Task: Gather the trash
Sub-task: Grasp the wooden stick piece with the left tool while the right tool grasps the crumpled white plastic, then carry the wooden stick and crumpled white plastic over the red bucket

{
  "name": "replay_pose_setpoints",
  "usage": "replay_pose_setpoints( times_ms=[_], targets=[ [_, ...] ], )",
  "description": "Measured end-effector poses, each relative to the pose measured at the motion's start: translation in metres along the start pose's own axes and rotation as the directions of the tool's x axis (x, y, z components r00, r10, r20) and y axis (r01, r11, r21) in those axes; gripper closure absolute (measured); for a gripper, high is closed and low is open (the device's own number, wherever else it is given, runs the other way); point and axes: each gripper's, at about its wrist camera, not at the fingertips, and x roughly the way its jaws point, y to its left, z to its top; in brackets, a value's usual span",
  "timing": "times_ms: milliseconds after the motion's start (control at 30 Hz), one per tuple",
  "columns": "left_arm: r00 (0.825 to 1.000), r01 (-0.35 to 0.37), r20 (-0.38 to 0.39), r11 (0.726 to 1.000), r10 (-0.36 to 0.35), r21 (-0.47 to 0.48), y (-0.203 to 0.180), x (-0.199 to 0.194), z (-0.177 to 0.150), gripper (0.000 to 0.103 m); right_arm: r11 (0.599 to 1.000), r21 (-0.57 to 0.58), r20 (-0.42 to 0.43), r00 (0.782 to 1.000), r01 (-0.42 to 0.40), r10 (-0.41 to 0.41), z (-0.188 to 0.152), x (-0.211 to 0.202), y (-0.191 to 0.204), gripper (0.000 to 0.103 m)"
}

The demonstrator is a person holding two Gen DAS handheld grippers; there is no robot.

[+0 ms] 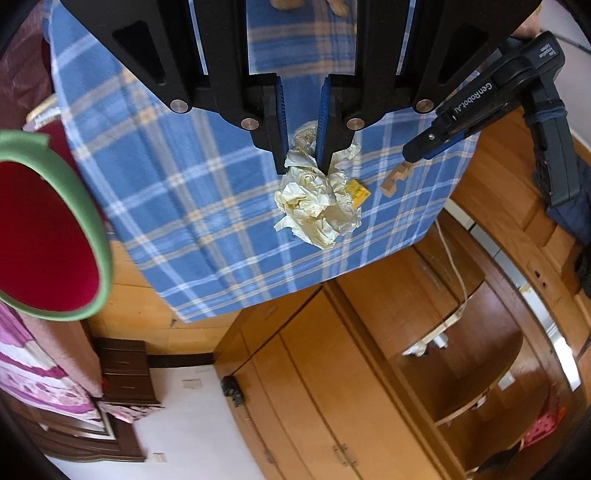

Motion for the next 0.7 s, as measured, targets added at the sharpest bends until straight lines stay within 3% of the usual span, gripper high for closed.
replay_pose_setpoints(
  times_ms=[700],
  targets=[
    [0.997,0.083,-0.023,0.986,-0.080,0.143,-0.082,0.000,-0.011,0.071,0.991,0.115,0.138,0.987,0.060,-0.076,-0.006,-0.074,-0.060,0.089]
  ],
)
